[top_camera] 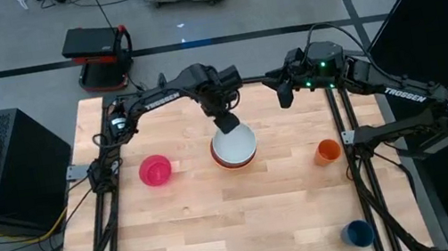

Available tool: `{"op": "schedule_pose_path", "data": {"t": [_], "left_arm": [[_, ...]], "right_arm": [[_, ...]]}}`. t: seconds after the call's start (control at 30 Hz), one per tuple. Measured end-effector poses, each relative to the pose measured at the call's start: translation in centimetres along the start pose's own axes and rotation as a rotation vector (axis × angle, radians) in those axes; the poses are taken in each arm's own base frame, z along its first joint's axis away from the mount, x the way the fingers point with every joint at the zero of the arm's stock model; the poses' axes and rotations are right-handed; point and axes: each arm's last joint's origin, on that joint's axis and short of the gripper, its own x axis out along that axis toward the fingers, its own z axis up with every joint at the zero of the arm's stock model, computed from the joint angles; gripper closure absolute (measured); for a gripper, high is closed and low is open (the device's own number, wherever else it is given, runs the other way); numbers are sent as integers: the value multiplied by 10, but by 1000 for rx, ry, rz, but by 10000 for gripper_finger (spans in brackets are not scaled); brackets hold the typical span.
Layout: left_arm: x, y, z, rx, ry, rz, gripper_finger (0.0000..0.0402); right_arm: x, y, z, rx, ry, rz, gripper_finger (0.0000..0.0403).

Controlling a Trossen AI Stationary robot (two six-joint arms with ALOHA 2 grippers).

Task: Nest bowls inside each other
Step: Stack the red bowl on top of the white bowl

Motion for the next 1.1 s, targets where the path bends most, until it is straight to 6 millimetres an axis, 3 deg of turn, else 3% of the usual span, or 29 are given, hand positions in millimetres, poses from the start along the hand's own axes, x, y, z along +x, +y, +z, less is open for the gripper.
{"op": "schedule_pose_path", "data": {"t": [0.2,0.5,0.7,0.93,1.1], "left_arm": [[-37,-2,-17,29,-58,16,259],[-50,1,-75,-19,-43,7,265],[-46,7,-127,-105,-43,-18,273],[-27,17,-192,-203,-25,-42,281],[-11,19,-221,-207,80,-31,277]], "right_arm": [[0,0,0,-11,3,-1,264],[0,-2,0,-19,0,-9,266],[0,-4,1,-17,-4,-19,259],[0,-6,2,-13,-10,-31,254],[0,-7,2,-11,-10,-31,263]]}}
